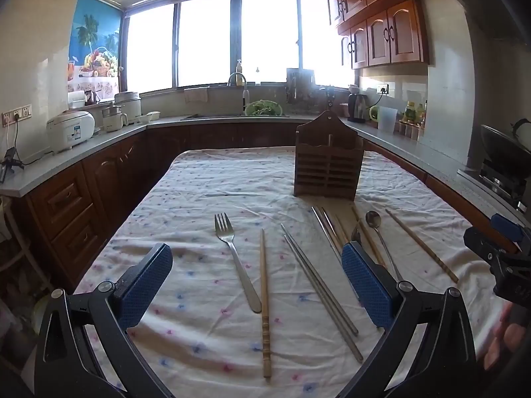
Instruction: Organize utensils
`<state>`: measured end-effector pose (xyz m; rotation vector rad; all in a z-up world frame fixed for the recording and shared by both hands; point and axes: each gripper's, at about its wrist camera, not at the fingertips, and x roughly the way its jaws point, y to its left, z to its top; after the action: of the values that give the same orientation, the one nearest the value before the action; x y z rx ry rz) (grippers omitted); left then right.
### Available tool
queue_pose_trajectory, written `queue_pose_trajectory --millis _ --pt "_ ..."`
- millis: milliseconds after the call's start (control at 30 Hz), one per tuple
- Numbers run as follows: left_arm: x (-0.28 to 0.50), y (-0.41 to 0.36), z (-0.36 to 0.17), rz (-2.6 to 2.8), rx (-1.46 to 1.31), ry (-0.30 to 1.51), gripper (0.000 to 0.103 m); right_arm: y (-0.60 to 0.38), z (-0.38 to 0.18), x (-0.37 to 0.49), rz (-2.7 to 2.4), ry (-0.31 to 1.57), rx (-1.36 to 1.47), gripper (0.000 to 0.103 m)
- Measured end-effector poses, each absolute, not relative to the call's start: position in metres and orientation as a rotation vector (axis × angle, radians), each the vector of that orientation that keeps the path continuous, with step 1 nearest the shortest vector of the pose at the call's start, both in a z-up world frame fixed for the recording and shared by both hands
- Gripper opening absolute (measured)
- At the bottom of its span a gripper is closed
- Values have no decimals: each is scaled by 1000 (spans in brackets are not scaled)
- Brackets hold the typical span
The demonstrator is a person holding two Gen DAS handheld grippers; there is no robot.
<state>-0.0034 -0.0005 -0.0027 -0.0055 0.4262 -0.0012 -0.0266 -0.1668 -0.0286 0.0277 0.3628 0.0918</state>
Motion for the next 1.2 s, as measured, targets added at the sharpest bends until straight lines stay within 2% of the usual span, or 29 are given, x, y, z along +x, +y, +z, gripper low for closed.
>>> queue_pose_trajectory --millis 1200 --pt "-6 -6 3 14 2 396 103 -169 -20 -32 97 314 31 103"
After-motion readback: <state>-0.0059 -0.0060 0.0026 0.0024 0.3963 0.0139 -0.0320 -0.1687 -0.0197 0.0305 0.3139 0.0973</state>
